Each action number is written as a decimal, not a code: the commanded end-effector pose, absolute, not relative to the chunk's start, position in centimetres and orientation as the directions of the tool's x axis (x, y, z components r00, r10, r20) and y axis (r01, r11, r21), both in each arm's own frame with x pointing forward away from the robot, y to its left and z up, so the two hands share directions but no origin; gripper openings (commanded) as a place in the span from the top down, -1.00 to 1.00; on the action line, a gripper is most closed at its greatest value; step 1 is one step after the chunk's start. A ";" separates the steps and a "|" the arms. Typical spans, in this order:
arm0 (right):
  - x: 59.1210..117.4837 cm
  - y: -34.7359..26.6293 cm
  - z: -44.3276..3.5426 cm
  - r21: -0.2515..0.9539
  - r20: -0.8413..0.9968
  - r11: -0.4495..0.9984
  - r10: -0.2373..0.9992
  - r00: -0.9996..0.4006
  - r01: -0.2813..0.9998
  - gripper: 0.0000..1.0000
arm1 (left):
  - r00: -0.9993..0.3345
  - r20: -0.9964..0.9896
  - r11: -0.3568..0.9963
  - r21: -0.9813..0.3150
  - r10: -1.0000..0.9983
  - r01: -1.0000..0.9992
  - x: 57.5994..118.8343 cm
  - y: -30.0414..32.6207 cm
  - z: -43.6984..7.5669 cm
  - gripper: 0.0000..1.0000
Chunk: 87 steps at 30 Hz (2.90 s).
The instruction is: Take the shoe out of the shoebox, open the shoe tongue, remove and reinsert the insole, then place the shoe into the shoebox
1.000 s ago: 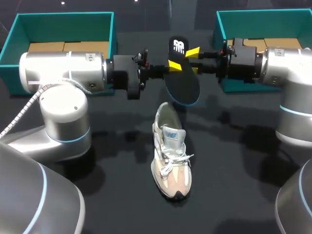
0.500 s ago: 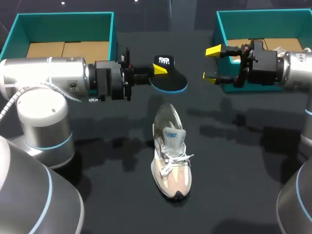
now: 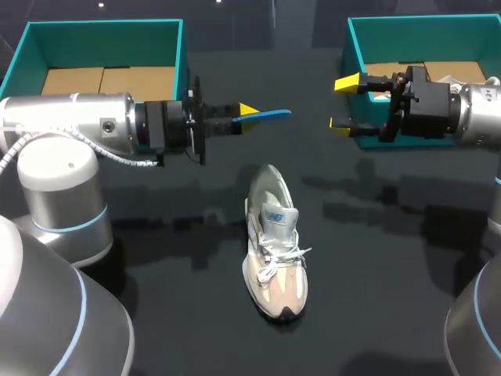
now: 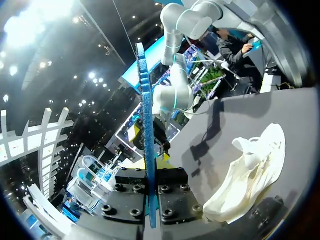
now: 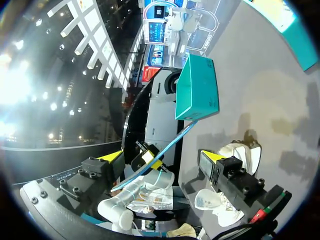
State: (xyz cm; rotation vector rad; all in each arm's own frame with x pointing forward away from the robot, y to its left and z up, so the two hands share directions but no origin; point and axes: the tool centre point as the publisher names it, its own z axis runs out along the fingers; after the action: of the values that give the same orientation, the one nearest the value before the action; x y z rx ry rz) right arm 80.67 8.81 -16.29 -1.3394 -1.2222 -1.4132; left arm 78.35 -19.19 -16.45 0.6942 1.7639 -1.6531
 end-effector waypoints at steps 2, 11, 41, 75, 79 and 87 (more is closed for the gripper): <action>80.6 8.9 -16.3 0.108 0.993 -0.195 0.061 -0.098 0.975 -1.00 | -0.783 -0.621 0.109 -0.780 -0.023 0.616 78.2 -19.7 -15.9 1.00; 80.6 8.9 -16.3 0.108 0.993 -0.195 0.061 -0.098 0.975 -1.00 | -0.961 -0.270 0.152 -0.954 -0.066 0.258 76.8 -19.5 -14.5 1.00; 80.6 8.9 -16.3 0.108 0.993 -0.195 0.061 -0.098 0.975 -1.00 | -0.668 0.737 -0.037 -0.674 -0.102 -0.738 76.7 -20.1 -13.6 1.00; 80.4 8.4 -13.6 0.209 0.940 -0.146 0.303 -0.157 0.967 -1.00 | -0.146 0.988 -0.134 -0.138 0.049 -0.981 78.2 -20.3 -15.9 1.00; 80.2 8.5 -12.1 0.251 0.884 -0.117 0.433 -0.178 0.961 -1.00 | -0.101 0.994 -0.138 -0.094 0.043 -0.986 78.3 -20.4 -16.0 1.00; 79.7 10.1 -9.5 0.262 0.696 -0.057 0.703 -0.147 0.963 -1.00 | -0.101 0.994 -0.138 -0.094 0.043 -0.986 78.3 -20.4 -16.0 1.00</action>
State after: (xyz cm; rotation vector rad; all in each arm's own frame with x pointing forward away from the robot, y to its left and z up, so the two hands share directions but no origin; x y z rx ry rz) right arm 79.94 9.61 -11.01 -1.5175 -1.6647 -1.2628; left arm 78.30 -20.27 -15.89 -2.2661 2.1774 -2.6012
